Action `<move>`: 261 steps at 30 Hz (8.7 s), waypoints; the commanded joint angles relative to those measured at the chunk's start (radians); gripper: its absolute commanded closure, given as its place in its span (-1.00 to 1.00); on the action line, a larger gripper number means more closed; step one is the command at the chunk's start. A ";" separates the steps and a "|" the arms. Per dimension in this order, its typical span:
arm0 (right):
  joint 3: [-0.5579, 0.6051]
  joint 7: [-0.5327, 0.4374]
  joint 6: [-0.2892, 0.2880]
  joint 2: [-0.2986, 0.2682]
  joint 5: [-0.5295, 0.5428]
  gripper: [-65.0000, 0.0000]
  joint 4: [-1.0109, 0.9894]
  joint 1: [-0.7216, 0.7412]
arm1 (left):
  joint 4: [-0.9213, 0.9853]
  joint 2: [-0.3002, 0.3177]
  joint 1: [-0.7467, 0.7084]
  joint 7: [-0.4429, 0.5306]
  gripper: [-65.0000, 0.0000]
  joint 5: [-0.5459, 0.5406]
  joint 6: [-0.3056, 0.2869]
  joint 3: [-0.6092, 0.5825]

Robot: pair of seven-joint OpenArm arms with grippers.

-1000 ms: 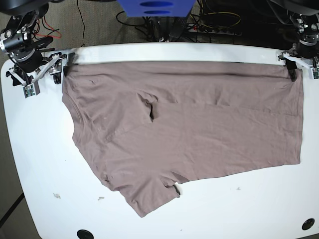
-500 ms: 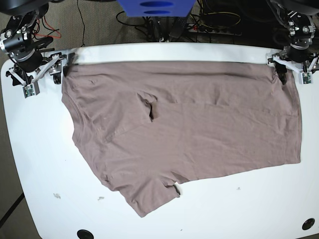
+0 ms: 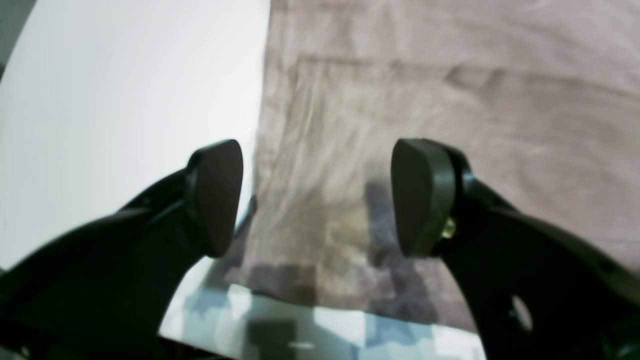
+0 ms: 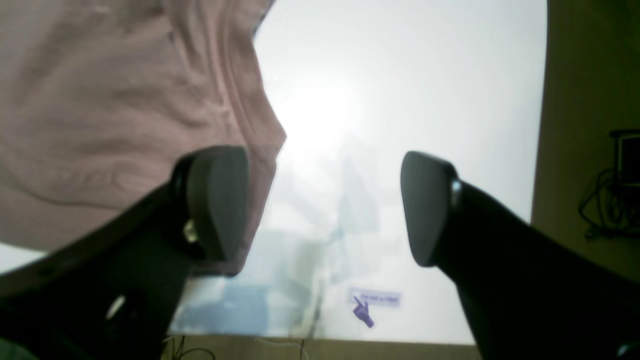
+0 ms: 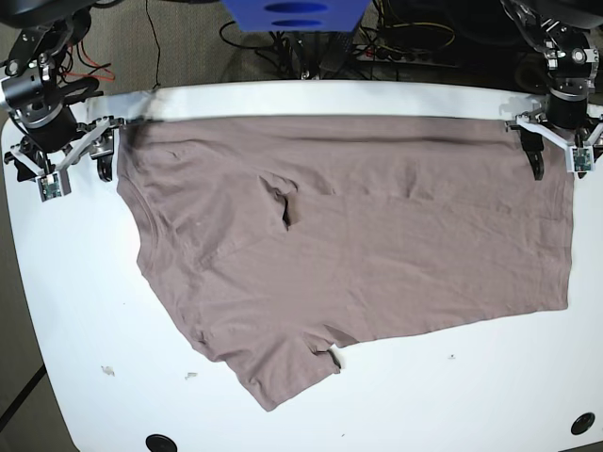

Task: Fold the T-shirt properly
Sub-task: 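Pull the held shirt edge taut between both grippers, then release the edge and reach the right gripper to the shirt's hem corner, then reach the left gripper to the other hem corner and grasp it, then lift the hem corners with both grippers and fold them onto the collar edge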

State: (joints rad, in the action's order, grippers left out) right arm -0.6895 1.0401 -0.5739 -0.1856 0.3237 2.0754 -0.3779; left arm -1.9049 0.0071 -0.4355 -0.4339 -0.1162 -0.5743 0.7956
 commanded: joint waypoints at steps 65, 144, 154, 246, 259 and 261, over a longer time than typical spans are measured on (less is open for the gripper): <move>0.667 -0.427 0.001 -0.028 -0.189 -0.39 -1.205 0.989 | 0.325 0.265 0.472 0.022 -0.37 0.375 0.003 0.006; 0.767 -0.585 0.002 -0.028 -0.191 1.00 -1.407 1.029 | 0.853 0.342 0.852 -0.058 -0.37 0.221 -0.080 -0.084; 0.767 -0.585 0.002 -0.028 -0.191 1.00 -1.407 1.029 | 0.853 0.345 0.860 -0.058 -0.37 0.223 -0.080 -0.086; 0.767 -0.585 0.002 -0.030 -0.191 1.00 -1.406 1.029 | 1.155 0.330 0.924 0.013 0.95 0.221 -0.080 -0.124; 0.767 -0.587 0.002 -0.032 -0.191 1.00 -1.406 1.029 | 1.036 0.307 0.953 -0.032 0.93 0.226 -0.080 -0.199; 0.765 -0.587 0.002 -0.033 -0.191 1.00 -1.406 1.031 | 1.033 0.304 0.979 -0.039 0.92 0.232 -0.080 -0.199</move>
State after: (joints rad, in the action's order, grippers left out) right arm 0.0750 0.4370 -0.5671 -0.2104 0.1406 0.6617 0.6296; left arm -0.8486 0.2993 0.4892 -0.4854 0.1230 -0.6502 0.6022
